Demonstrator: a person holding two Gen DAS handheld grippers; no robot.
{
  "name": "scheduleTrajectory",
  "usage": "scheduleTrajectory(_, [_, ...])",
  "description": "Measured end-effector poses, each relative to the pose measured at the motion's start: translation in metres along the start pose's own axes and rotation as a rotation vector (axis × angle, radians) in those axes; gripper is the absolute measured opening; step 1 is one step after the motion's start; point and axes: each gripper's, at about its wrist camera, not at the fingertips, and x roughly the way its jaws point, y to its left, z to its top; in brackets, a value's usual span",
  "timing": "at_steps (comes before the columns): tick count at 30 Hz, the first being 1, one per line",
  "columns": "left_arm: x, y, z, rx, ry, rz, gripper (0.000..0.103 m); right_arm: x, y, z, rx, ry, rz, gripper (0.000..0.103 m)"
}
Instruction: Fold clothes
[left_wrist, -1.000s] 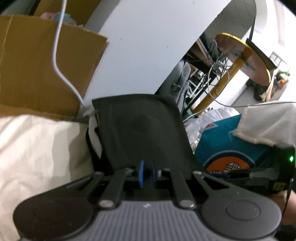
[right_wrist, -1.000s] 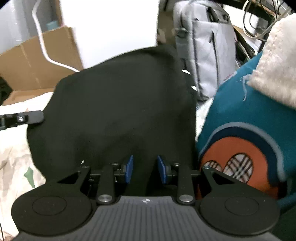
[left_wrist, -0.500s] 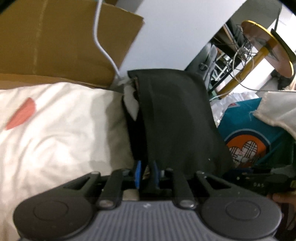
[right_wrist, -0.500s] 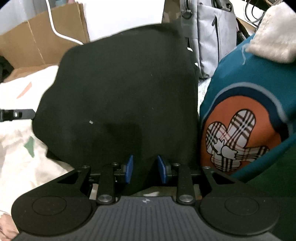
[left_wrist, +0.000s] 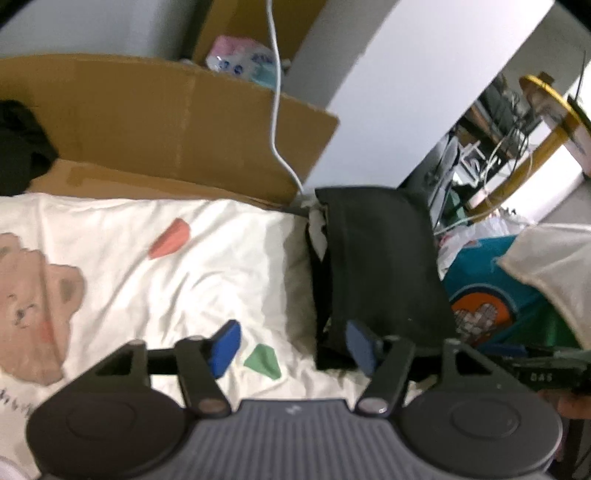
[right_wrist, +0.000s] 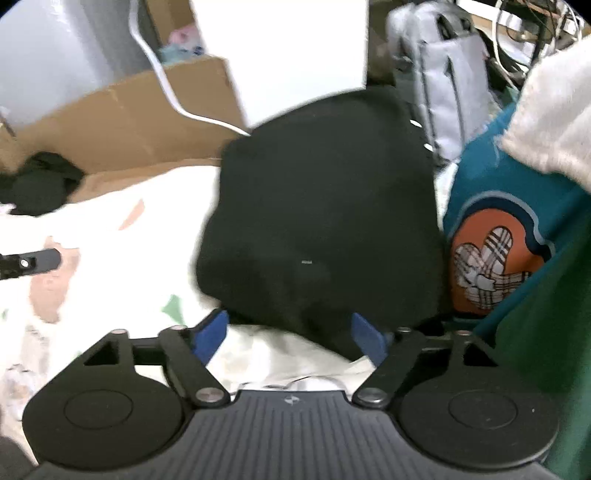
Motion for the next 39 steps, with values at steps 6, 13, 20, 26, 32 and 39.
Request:
scheduleTrajectory(6, [-0.074,-0.001,-0.007,0.029,-0.077,0.044,0.092,-0.049,0.046,-0.006,-0.031,-0.060,0.063,0.101])
scheduleTrajectory(13, [-0.149,0.011,-0.018,0.034,-0.129,0.134,0.099,-0.098,0.100,-0.017,-0.108,-0.093,0.086,0.103])
scheduleTrajectory(20, [-0.207,0.027,-0.028,-0.009,-0.193,0.230,0.103,-0.127,0.143,-0.033,-0.159,-0.100,0.147,0.103])
scheduleTrajectory(26, [-0.249,0.046,-0.055,-0.052,-0.252,0.279,0.103,-0.154,0.173,-0.045,-0.221,-0.145,0.172,0.103])
scheduleTrajectory(32, [-0.274,0.056,-0.066,-0.074,-0.270,0.347,0.103,-0.173,0.191,-0.046,-0.232,-0.224,0.193,0.103])
scheduleTrajectory(39, [-0.275,0.054,-0.081,-0.081,-0.296,0.351,0.103,-0.165,0.198,-0.054,-0.210,-0.246,0.227,0.103])
